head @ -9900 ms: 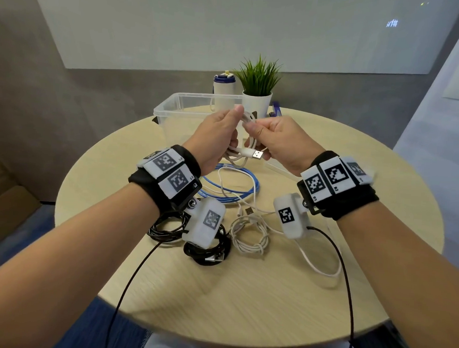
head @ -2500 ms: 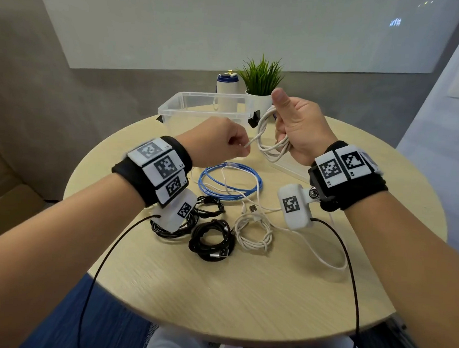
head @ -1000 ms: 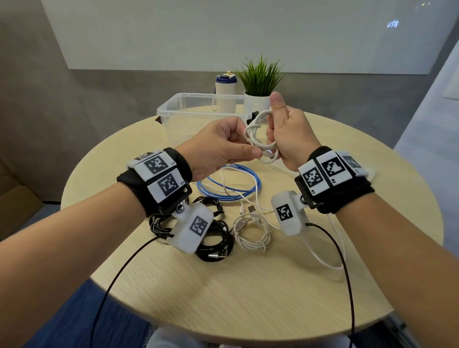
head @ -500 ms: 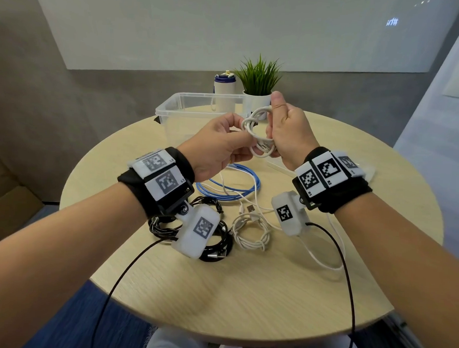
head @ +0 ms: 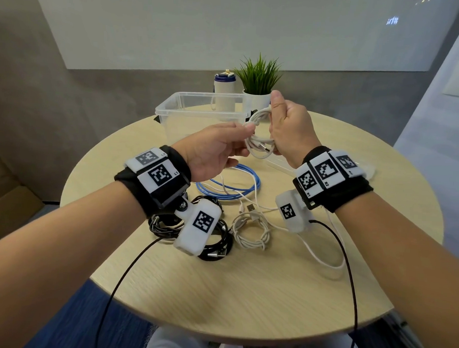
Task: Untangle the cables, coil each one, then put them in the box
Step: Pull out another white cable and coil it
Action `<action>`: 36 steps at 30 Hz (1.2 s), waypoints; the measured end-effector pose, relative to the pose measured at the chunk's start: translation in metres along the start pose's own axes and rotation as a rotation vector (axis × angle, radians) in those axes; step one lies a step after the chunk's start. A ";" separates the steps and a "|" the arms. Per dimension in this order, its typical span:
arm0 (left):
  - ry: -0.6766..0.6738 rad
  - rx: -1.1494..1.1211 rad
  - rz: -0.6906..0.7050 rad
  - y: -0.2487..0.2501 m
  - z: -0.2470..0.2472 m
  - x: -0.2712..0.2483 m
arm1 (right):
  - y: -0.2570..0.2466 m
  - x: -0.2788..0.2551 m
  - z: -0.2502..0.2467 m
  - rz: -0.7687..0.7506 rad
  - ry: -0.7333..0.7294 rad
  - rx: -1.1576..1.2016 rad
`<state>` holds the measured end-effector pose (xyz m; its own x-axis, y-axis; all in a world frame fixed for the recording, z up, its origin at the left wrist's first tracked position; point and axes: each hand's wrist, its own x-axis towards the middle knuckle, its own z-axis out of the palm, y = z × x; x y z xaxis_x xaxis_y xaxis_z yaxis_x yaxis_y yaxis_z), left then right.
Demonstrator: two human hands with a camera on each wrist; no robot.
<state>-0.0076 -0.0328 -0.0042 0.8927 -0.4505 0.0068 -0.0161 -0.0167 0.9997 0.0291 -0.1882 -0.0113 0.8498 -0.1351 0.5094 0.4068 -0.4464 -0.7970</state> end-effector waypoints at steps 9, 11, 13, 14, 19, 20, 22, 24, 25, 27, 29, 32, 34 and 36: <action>0.041 -0.014 -0.013 0.000 0.006 0.000 | -0.001 -0.003 0.001 -0.003 -0.034 0.109; 0.058 -0.030 -0.009 -0.001 0.006 0.002 | -0.001 -0.005 0.000 -0.018 -0.044 0.120; 0.081 -0.036 0.003 -0.003 0.004 0.003 | -0.004 -0.007 -0.001 -0.037 -0.052 0.132; 0.095 -0.031 0.005 -0.004 0.003 0.003 | -0.005 -0.008 -0.002 -0.049 -0.055 0.136; 0.106 0.086 -0.016 -0.005 -0.001 0.006 | -0.010 -0.013 0.000 -0.075 -0.074 0.184; 0.104 0.119 -0.019 -0.005 -0.001 0.006 | -0.011 -0.013 0.000 -0.065 -0.086 0.198; 0.108 0.146 -0.022 -0.005 -0.001 0.006 | -0.013 -0.015 0.000 -0.054 -0.117 0.221; 0.118 0.124 -0.031 -0.006 0.002 0.005 | -0.014 -0.015 0.000 -0.055 -0.140 0.219; 0.125 0.113 -0.036 -0.006 0.003 0.005 | -0.015 -0.015 0.001 -0.059 -0.150 0.213; 0.139 0.103 -0.043 -0.007 0.004 0.005 | -0.015 -0.016 0.002 -0.063 -0.175 0.204; 0.155 0.102 -0.043 -0.008 0.003 0.006 | -0.015 -0.016 0.002 -0.065 -0.206 0.209; 0.196 0.104 -0.037 -0.008 0.002 0.008 | -0.014 -0.016 0.002 -0.082 -0.248 0.223; 0.233 0.117 -0.033 -0.008 0.001 0.009 | -0.015 -0.017 0.002 -0.085 -0.271 0.236; 0.269 0.139 -0.033 -0.008 0.000 0.011 | -0.016 -0.017 0.002 -0.094 -0.290 0.217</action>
<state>0.0022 -0.0371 -0.0118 0.9807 -0.1955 -0.0012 -0.0302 -0.1573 0.9871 0.0087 -0.1770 -0.0083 0.8521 0.1679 0.4958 0.5231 -0.2424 -0.8171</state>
